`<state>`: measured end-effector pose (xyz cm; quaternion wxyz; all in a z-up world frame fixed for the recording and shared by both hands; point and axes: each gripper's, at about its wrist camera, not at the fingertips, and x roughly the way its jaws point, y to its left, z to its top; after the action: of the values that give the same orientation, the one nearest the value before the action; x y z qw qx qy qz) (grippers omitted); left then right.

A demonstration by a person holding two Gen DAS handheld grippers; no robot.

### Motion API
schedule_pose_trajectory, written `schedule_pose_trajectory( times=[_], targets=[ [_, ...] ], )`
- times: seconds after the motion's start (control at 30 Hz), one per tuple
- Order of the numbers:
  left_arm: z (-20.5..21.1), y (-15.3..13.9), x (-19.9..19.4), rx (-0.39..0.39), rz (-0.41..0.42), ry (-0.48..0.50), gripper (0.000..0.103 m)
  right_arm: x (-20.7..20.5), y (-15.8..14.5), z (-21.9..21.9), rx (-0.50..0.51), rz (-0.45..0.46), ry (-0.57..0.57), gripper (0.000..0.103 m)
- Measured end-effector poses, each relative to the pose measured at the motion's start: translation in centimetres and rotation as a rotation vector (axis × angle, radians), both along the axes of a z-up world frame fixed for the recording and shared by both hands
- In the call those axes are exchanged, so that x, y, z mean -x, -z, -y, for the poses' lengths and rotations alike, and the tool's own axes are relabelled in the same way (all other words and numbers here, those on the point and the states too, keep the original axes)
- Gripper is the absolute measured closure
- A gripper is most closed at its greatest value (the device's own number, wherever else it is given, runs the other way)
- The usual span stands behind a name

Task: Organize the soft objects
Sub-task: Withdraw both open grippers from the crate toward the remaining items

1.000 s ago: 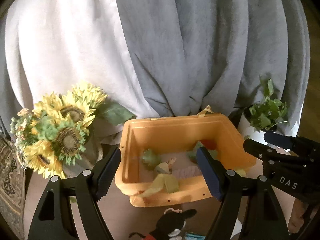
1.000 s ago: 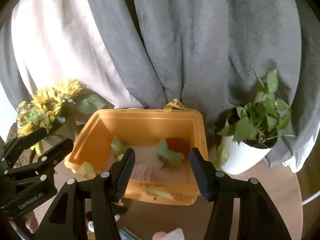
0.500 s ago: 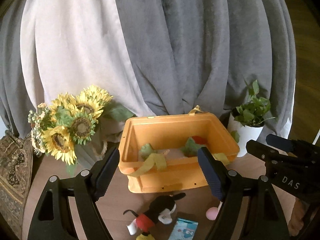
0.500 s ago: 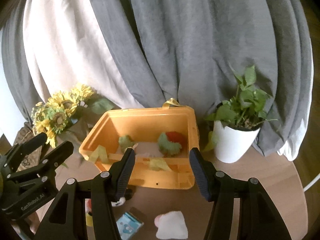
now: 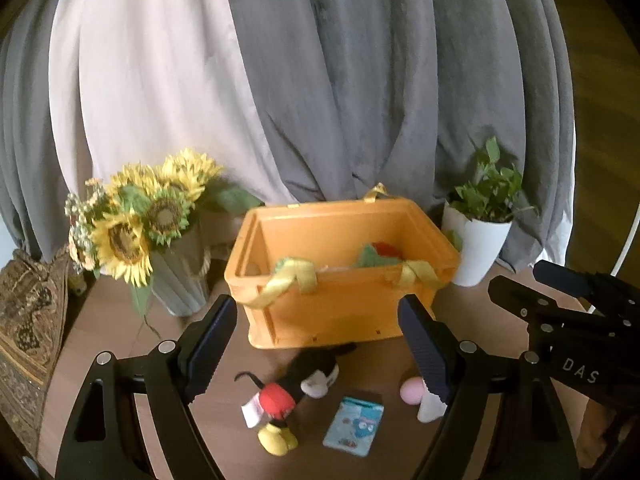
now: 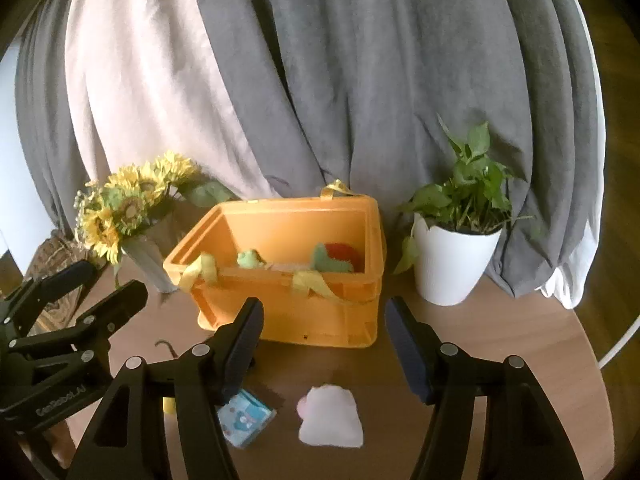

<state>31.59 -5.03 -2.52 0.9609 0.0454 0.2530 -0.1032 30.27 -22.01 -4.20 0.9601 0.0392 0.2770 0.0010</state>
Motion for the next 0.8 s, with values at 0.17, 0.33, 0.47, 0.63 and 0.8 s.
schedule_pose_trajectory(
  times=[0.17, 0.33, 0.47, 0.63, 0.8],
  targets=[
    [0.2, 1.3, 0.7, -0.007, -0.035, -0.003, 0.020, 0.7, 1.2, -0.1, 0.004, -0.025, -0.009, 0.039],
    [0.2, 2.7, 1.1, -0.014, -0.070, -0.002, 0.020, 1.0, 2.6, -0.1, 0.004, -0.059, -0.017, 0.038],
    [0.1, 3.8, 1.5, -0.018, -0.101, -0.005, 0.020, 1.1, 3.6, -0.2, 0.002, -0.087, -0.022, 0.038],
    [0.1, 5.2, 1.9, -0.018, -0.139, -0.003, 0.020, 1.3, 4.7, -0.3, 0.005, -0.117, -0.036, 0.039],
    [0.1, 6.4, 1.9, -0.025, -0.166, 0.000, 0.020, 1.3, 5.9, -0.4, -0.005, -0.157, -0.050, 0.039]
  ],
)
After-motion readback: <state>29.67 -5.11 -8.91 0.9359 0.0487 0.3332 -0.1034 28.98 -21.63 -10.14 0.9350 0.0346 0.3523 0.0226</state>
